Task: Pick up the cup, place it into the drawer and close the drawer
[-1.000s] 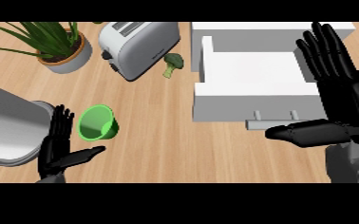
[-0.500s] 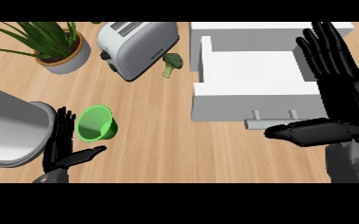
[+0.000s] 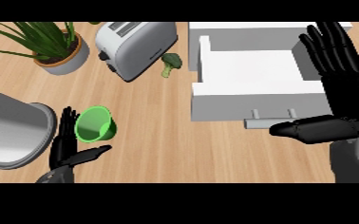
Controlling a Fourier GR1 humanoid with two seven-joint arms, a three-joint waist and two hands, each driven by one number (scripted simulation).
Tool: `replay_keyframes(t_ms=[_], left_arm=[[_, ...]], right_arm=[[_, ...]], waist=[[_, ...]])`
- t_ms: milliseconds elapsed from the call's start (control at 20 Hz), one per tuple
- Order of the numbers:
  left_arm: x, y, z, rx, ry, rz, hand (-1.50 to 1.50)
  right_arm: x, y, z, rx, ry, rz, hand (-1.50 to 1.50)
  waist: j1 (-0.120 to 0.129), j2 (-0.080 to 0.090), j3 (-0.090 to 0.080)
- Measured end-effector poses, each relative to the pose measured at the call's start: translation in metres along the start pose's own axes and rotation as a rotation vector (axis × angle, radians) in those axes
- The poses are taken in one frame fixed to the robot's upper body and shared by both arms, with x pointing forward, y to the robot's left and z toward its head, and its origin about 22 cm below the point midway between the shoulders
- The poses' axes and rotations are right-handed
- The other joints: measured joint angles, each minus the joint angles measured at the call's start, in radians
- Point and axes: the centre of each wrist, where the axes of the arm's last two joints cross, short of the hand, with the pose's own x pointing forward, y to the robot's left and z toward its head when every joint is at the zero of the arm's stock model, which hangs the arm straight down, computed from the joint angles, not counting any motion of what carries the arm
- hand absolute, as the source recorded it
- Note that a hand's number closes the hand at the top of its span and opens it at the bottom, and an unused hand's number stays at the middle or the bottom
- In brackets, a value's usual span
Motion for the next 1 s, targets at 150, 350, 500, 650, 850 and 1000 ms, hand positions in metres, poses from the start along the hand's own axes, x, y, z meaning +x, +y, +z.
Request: replay_keyframes(t_ms=[150,350,500,650,850,1000], left_arm=[[0.002,-0.01,-0.009,-0.015,-0.002,0.016,-1.5],[0.002,-0.014,-0.01,-0.029,-0.004,0.03,-1.5],[0.004,-0.016,-0.014,-0.051,0.002,0.069,1.5],[0.004,-0.02,-0.016,-0.087,-0.005,0.109,1.5],[0.009,-0.027,-0.025,-0.073,-0.085,0.067,1.5],[0.011,-0.033,-0.03,-0.022,-0.15,-0.004,1.5]], right_arm=[[0.003,0.0,0.0,0.008,0.0,0.003,-1.5],[-0.002,0.001,0.003,0.006,0.001,0.006,-1.5],[-0.004,0.0,0.004,0.005,0.001,0.0,-1.5],[-0.005,-0.002,0.003,0.008,0.001,0.002,-1.5],[-0.006,-0.006,0.004,0.006,0.005,0.013,-1.5],[-0.004,-0.008,0.002,0.004,0.005,0.012,-1.5]], waist=[[-0.004,0.002,-0.002],[-0.006,0.004,-0.003],[-0.006,0.005,-0.004],[-0.008,0.006,-0.005],[-0.008,0.006,-0.005],[-0.007,0.005,-0.005]])
